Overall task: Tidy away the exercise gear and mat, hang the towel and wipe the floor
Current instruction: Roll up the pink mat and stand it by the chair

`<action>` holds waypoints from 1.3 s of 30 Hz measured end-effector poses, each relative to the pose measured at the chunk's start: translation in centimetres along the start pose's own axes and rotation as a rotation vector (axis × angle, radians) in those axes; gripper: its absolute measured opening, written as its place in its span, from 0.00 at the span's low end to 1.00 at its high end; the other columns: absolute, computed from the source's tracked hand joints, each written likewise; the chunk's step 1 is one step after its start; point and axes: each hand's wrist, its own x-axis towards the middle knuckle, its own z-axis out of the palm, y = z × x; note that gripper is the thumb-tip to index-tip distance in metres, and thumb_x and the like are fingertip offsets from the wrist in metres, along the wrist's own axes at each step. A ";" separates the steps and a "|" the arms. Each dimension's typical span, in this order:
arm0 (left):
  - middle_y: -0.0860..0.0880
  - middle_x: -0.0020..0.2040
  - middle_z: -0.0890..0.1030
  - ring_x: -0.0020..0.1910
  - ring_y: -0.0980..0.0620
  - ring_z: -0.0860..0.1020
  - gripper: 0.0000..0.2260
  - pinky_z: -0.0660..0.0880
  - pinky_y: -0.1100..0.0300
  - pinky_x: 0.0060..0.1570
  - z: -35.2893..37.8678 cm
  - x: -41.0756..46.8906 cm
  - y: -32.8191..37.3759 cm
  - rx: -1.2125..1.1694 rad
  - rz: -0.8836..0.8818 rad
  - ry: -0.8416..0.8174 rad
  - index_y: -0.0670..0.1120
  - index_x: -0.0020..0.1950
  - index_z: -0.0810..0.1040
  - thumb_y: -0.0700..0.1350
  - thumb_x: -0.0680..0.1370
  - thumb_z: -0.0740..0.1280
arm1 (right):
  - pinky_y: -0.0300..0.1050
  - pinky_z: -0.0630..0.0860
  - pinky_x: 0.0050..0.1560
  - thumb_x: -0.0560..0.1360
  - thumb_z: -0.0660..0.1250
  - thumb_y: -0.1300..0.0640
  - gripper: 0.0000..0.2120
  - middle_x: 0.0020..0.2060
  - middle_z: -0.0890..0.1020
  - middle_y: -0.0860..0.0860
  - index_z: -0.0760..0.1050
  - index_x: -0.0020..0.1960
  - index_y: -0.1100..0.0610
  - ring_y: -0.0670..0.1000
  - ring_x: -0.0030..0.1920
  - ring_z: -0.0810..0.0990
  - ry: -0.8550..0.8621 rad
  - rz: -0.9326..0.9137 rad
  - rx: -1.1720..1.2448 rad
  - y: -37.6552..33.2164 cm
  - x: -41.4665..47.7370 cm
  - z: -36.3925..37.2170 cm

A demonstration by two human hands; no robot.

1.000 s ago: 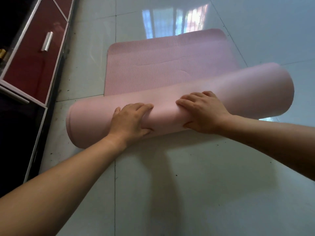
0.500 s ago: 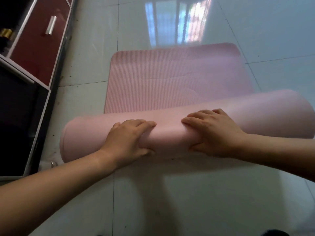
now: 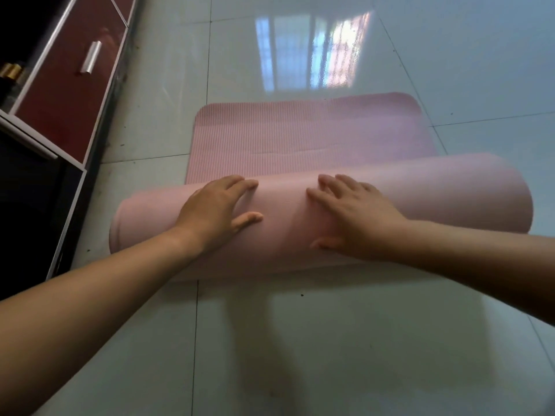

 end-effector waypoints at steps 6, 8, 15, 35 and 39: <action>0.43 0.68 0.71 0.66 0.42 0.70 0.24 0.69 0.47 0.63 0.8 0.4 0.8 0.038 0.023 0.034 0.46 0.69 0.70 0.53 0.76 0.65 | 0.57 0.48 0.72 0.70 0.64 0.35 0.49 0.75 0.43 0.55 0.38 0.75 0.54 0.59 0.74 0.44 -0.048 -0.006 -0.087 0.8 1.5 1.3; 0.41 0.69 0.70 0.67 0.40 0.69 0.26 0.68 0.45 0.63 1.2 0.1 1.2 0.108 0.082 0.028 0.45 0.69 0.69 0.54 0.74 0.66 | 0.56 0.48 0.71 0.70 0.63 0.35 0.48 0.75 0.44 0.54 0.39 0.76 0.54 0.58 0.74 0.46 -0.052 -0.022 -0.063 1.3 2.0 1.0; 0.45 0.75 0.61 0.73 0.45 0.60 0.32 0.61 0.46 0.69 1.5 0.9 1.2 0.170 0.084 -0.003 0.48 0.74 0.60 0.59 0.74 0.64 | 0.54 0.60 0.67 0.70 0.65 0.36 0.39 0.72 0.57 0.52 0.54 0.73 0.52 0.56 0.71 0.57 0.062 0.040 0.014 1.4 3.1 -0.3; 0.45 0.75 0.61 0.73 0.43 0.59 0.33 0.59 0.44 0.69 0.8 4.3 -0.4 0.125 0.053 0.022 0.48 0.74 0.60 0.62 0.75 0.62 | 0.51 0.65 0.65 0.65 0.71 0.38 0.38 0.69 0.68 0.52 0.67 0.69 0.54 0.55 0.68 0.66 0.225 0.034 0.096 4.5 5.3 -1.0; 0.47 0.76 0.57 0.74 0.46 0.55 0.39 0.56 0.45 0.71 0.6 5.1 -1.0 0.121 0.049 -0.026 0.50 0.75 0.56 0.65 0.70 0.64 | 0.53 0.63 0.67 0.67 0.70 0.39 0.36 0.69 0.68 0.56 0.67 0.68 0.58 0.59 0.69 0.65 0.279 0.022 0.093 4.5 5.0 0.0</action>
